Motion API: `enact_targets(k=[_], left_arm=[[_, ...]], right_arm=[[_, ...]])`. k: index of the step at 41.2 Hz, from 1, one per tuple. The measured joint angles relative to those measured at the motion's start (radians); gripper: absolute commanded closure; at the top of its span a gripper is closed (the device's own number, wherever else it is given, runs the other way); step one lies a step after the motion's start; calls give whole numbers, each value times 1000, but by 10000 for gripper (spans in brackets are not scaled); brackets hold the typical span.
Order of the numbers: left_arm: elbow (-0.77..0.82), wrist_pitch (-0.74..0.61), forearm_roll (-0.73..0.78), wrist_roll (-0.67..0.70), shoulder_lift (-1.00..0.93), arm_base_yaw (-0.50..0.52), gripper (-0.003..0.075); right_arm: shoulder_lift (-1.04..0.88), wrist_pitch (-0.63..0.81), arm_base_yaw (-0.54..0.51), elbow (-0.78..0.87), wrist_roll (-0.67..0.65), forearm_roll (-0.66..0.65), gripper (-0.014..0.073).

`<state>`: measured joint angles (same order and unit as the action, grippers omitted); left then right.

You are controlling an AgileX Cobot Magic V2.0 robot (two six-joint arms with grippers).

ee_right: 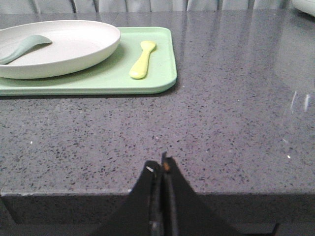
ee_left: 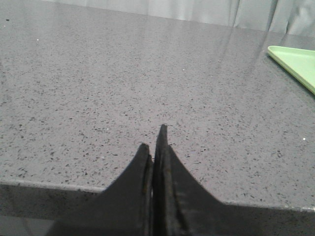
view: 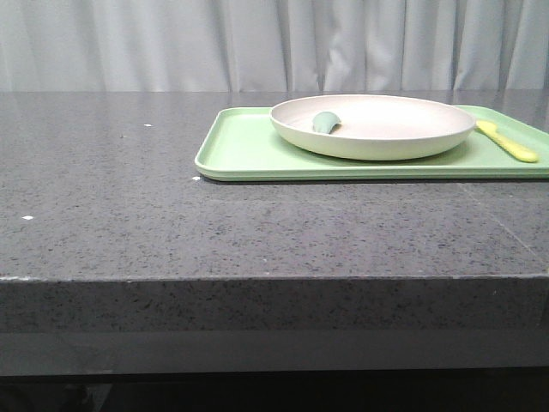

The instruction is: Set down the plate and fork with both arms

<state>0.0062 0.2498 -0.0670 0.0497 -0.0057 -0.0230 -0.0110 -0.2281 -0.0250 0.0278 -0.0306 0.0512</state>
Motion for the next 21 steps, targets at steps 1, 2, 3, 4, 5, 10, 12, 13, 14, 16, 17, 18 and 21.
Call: enact_targets(k=[1,2,3,4,5,10,12,13,14,16,17,18,21], left_arm=[[0,0,0,0,0,0,738],[0,0,0,0,0,0,738],[0,0,0,0,0,0,738],[0,0,0,0,0,0,738],[0,0,0,0,0,0,738],[0,0,0,0,0,0,738],[0,0,0,0,0,0,738],[0,0,0,0,0,0,738],[0,0,0,0,0,0,738],[0,0,0,0,0,0,738],[0,0,0,0,0,0,738],[0,0,0,0,0,0,738],[0,0,0,0,0,0,738]], right_arm=[[0,-2,0,0,0,0,659],[0,-4,0,0,0,0,659],[0,-8,0,0,0,0,659],[0,-8,0,0,0,0,659],[0,-10,0,0,0,0,659],[0,-12,0,0,0,0,659],[0,-12,0,0,0,0,659],[0,-12,0,0,0,0,659],[0,-12,0,0,0,0,659],[0,-14,0,0,0,0,659],[0,-14,0,0,0,0,659],[0,-16,0,0,0,0,659],[0,-16,0,0,0,0,659]])
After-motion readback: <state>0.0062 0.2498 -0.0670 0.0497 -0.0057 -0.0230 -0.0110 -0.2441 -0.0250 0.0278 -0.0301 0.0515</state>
